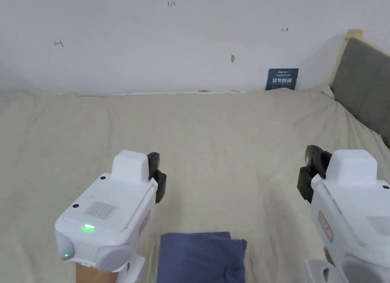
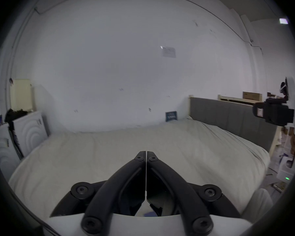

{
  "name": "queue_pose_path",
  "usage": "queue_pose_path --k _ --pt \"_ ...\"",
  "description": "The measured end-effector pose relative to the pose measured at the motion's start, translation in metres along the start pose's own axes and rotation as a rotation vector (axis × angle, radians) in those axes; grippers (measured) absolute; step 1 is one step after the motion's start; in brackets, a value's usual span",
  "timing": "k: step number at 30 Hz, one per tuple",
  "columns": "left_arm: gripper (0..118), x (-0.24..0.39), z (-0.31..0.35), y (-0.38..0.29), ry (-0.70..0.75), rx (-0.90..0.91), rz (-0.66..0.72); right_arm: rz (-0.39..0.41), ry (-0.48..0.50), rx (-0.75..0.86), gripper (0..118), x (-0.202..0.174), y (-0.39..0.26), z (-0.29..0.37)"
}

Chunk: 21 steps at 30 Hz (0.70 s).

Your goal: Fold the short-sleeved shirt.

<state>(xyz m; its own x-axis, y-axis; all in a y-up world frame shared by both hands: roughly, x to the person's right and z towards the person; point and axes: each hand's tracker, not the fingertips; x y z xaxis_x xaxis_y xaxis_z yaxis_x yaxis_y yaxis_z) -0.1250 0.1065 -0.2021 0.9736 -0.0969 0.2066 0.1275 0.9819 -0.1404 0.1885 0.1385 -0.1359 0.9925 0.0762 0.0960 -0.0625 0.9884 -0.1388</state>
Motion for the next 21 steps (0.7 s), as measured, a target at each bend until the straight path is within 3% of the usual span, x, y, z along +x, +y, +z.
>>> queue_pose_path --k 9,21 --pt "0 -0.062 0.016 -0.004 0.158 0.060 0.034 0.031 0.012 0.047 2 -0.018 0.001 0.007" --pt "0 -0.078 0.021 -0.018 0.197 0.049 0.075 0.028 0.048 0.015 2 -0.033 -0.015 -0.002"
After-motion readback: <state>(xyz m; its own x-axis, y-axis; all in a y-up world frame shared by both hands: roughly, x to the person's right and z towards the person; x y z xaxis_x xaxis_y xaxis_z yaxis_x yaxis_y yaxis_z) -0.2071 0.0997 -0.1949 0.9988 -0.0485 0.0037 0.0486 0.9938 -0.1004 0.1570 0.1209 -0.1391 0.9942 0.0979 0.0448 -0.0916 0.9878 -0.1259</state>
